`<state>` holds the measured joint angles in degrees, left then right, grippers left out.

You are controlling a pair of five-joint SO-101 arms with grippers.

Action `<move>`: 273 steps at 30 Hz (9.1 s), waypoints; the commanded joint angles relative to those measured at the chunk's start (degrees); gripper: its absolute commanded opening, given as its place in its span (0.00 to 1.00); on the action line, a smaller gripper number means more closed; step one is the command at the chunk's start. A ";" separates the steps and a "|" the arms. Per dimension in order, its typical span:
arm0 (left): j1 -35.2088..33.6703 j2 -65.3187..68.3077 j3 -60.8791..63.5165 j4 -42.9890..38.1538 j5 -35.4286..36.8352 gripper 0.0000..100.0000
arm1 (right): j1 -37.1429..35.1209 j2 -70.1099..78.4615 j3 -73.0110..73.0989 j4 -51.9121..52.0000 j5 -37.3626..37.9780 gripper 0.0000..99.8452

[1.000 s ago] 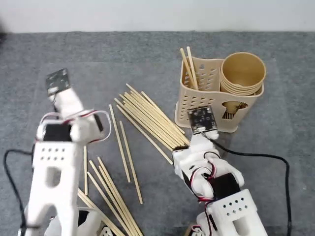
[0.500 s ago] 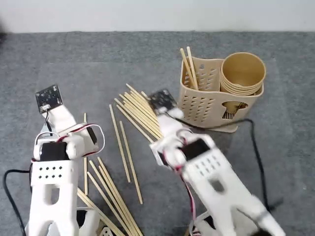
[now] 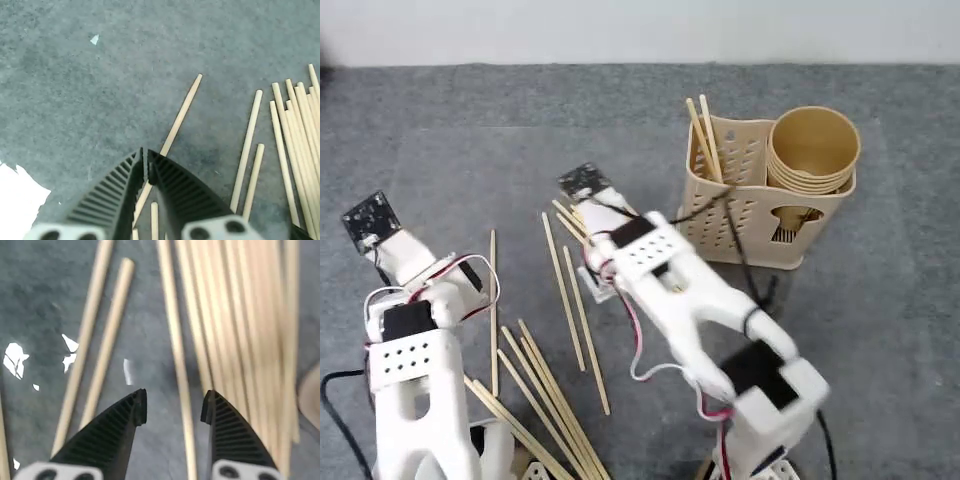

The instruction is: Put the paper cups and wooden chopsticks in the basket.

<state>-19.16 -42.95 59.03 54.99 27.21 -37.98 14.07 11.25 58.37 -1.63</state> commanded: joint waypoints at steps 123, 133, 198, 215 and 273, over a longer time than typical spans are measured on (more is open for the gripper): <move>0.53 -2.20 1.01 -4.66 -0.44 0.01 | 3.12 3.12 -26.99 21.32 15.82 0.01; 0.53 -2.20 1.10 -4.66 -0.44 0.01 | 9.27 -19.56 -27.08 24.31 15.38 0.01; -4.31 -2.29 -0.22 -4.57 -0.44 0.01 | 1.10 -29.49 -0.97 14.20 -2.29 0.27; -8.53 -2.29 -1.63 -4.57 -0.35 0.01 | -9.98 -0.40 -0.88 -5.49 -3.87 0.38; -8.44 -2.02 -1.45 -4.57 -0.35 0.01 | 2.42 -20.35 -6.42 7.96 5.71 0.01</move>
<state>-27.52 -43.03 60.44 51.47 27.21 -37.01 0.26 6.15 66.90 3.30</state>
